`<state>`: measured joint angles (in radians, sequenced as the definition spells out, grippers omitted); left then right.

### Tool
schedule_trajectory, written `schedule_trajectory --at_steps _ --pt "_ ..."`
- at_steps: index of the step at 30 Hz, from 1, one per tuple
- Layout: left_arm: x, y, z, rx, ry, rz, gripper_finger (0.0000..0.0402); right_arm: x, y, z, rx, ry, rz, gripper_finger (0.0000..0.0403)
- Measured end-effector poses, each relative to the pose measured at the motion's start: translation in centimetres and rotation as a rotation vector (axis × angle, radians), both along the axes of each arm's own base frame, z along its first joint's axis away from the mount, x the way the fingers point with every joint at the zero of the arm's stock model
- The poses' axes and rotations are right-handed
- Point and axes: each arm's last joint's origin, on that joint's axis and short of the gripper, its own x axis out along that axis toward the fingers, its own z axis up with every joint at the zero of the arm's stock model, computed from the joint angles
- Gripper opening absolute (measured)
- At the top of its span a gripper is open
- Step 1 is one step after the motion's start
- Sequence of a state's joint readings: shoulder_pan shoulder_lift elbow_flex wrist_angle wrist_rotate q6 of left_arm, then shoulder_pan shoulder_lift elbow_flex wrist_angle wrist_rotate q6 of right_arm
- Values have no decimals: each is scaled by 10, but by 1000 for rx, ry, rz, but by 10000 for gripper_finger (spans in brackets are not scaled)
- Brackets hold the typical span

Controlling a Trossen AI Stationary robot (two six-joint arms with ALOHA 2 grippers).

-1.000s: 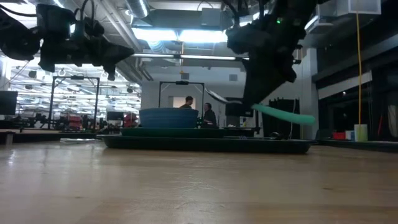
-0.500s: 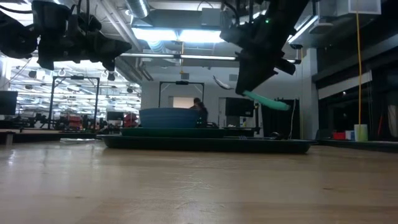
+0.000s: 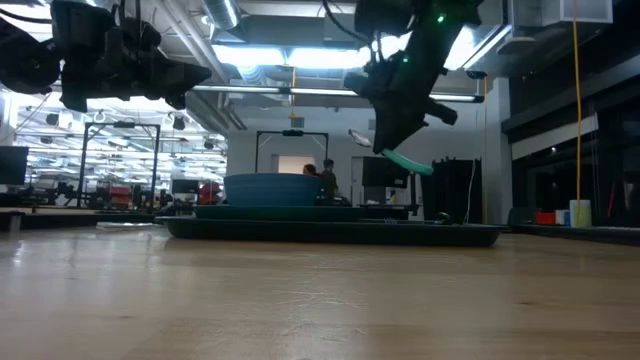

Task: Set up tray
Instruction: Put the green spoon on the black table napkin beside the blue fork on the black tray

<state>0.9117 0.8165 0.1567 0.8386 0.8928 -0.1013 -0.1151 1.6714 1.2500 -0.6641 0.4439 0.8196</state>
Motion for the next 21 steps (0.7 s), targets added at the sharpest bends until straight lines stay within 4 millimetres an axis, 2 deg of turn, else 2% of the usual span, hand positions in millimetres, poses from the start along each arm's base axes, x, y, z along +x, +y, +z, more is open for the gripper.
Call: schedule_trajectory --at_steps 10,14,21 --pt "0 0 0 0 0 0 3 -13 -60 1 131 -51 -157 44" --pt "0 0 0 2 0 1 3 -13 -66 -2 157 -86 -232 44" --pt "0 0 0 17 0 4 3 -3 -68 -21 247 -90 -268 44"
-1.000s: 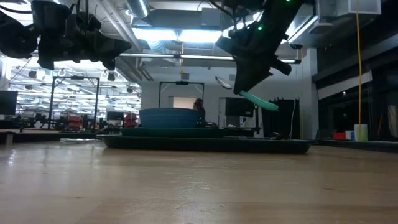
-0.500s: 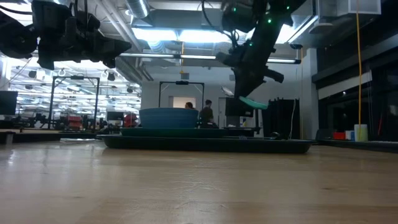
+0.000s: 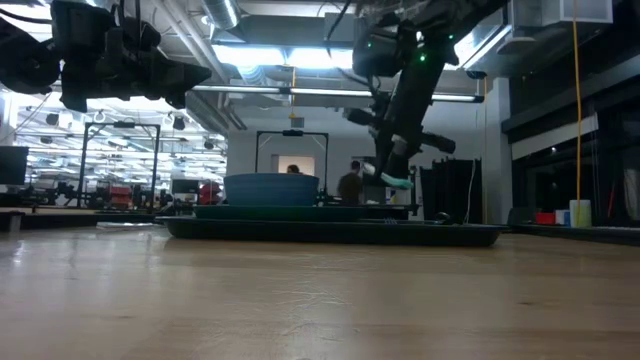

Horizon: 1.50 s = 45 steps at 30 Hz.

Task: Set up tray
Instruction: Put the green spoon on the black table napkin beside the blue fork on the black tray

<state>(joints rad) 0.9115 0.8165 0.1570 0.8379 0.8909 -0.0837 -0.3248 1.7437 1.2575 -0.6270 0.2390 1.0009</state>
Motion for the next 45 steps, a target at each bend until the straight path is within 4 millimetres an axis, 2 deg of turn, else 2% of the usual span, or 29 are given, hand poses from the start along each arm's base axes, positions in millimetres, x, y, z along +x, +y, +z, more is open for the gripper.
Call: schedule_trajectory --at_steps 5,10,19,31,37,45 --pt "0 0 0 3 -2 1 3 5 -2 -5 21 8 -39 44" --pt "0 0 0 3 -3 5 3 19 -11 -1 24 18 -54 44" --pt "0 0 0 -88 0 -3 3 17 -41 -25 115 172 -117 44" --pt "0 0 -1 -105 6 -5 3 18 -42 -26 138 150 -129 44" --pt "0 0 -1 -105 5 -6 3 16 -41 -40 150 179 -135 44" --pt "0 0 -1 -105 6 -9 3 17 -50 -41 142 145 -155 44"
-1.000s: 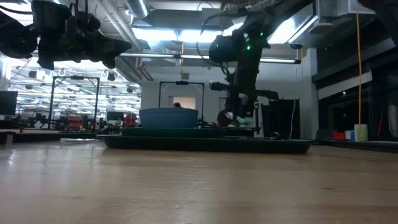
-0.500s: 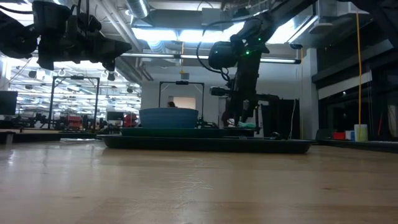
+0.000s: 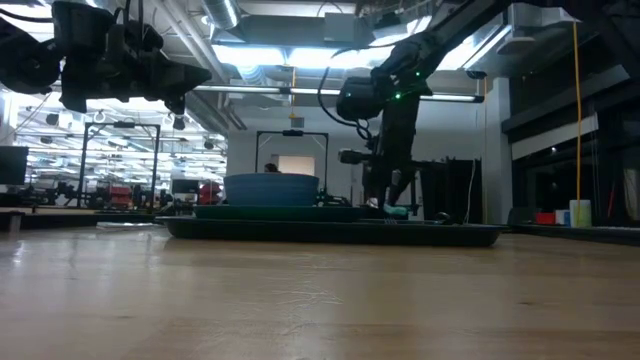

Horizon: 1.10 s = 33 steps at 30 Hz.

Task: Set up tray
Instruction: Put the green spoon on the black table napkin beside the blue fork on the black tray

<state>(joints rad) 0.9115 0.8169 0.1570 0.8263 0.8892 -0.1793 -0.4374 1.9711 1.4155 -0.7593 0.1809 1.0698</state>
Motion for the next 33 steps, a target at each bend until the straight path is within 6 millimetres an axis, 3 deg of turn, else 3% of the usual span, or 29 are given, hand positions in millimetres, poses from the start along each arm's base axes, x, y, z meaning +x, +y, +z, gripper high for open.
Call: schedule_trajectory --at_steps 7,17,33 --pt "0 0 0 0 0 0 3 4 -2 -15 44 11 34 44" --pt "0 0 0 0 0 0 3 1 -11 -16 37 -2 18 44" --pt "0 0 0 -1 0 1 3 0 -11 -17 50 19 38 54"
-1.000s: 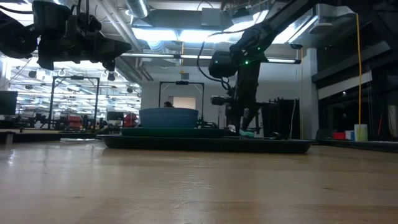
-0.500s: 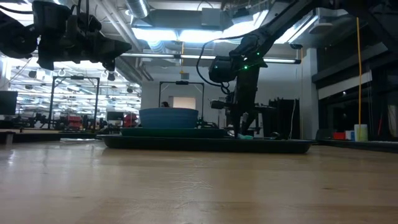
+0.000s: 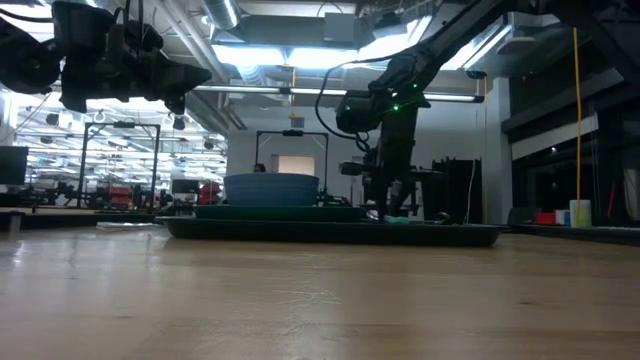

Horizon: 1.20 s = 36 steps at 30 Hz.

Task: Set up tray
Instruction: Put the green spoon on the black table napkin beside the blue fork on the black tray, then put the blue patterned table knife on top of the table napkin on the black tray

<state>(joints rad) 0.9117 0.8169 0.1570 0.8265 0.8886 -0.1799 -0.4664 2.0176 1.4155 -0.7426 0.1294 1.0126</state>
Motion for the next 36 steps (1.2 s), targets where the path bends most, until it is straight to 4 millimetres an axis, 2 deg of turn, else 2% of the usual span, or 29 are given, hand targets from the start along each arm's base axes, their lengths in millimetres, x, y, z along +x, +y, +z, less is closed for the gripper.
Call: schedule_trajectory --at_steps 5,24,28,32,36 --pt "0 0 0 0 0 0 3 -1 0 0 5 9 -3 68" --pt "0 0 0 -1 0 0 3 0 0 0 3 -6 -24 75" --pt "0 0 0 -1 0 0 3 -1 -1 2 27 -12 34 75" --pt "0 0 0 -3 2 0 3 -2 -5 26 56 -69 83 75" --pt "0 0 -2 -24 18 0 3 -8 -5 53 -25 -29 109 75"
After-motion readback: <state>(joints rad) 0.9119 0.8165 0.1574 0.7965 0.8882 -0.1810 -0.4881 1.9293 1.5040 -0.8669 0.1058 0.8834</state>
